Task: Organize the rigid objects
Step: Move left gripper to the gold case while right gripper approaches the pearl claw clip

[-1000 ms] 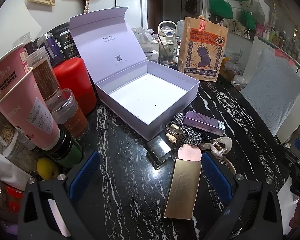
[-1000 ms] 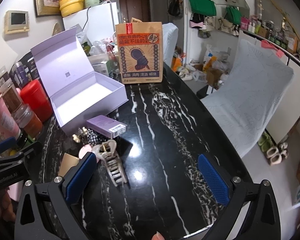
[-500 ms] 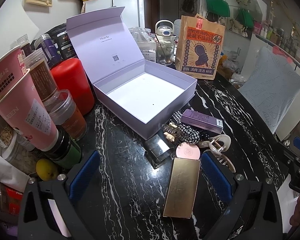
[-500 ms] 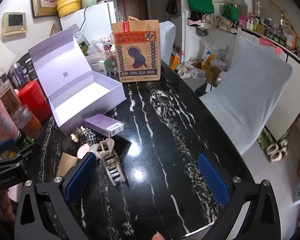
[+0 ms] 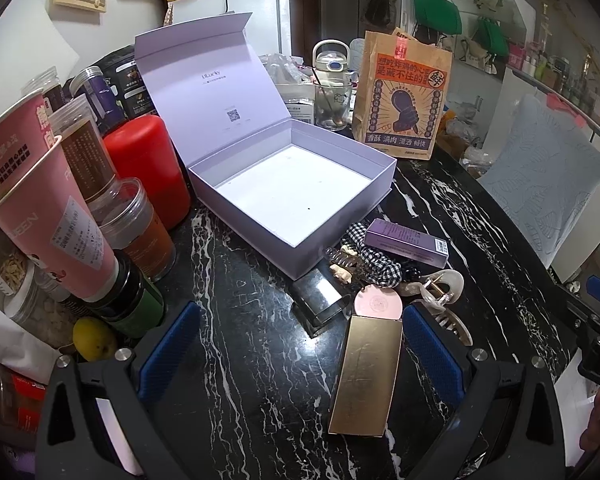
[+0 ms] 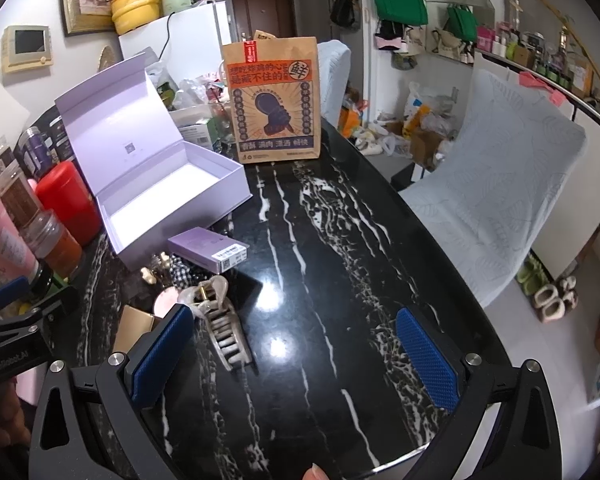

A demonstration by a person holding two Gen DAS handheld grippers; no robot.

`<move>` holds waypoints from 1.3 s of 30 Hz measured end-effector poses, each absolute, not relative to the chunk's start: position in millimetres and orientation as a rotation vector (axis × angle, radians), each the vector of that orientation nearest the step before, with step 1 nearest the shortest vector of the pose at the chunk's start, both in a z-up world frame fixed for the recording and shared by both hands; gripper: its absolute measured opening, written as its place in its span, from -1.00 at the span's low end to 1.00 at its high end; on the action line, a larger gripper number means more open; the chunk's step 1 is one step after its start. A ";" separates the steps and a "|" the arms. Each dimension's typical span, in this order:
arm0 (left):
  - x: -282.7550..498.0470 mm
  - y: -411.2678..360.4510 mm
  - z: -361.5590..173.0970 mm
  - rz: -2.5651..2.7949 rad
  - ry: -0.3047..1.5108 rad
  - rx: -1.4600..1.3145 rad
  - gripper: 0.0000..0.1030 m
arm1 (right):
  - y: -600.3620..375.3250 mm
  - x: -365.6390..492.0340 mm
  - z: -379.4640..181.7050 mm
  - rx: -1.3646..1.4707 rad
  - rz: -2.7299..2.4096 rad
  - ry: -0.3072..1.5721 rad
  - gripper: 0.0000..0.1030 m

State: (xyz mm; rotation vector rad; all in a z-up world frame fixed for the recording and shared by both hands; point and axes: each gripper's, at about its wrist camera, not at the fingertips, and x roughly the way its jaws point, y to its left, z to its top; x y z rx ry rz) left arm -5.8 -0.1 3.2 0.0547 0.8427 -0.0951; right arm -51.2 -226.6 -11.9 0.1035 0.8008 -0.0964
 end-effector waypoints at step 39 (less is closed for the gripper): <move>-30.3 9.4 -10.6 -0.118 0.883 0.017 1.00 | -214.6 -73.5 -22.9 0.079 -0.018 0.798 1.00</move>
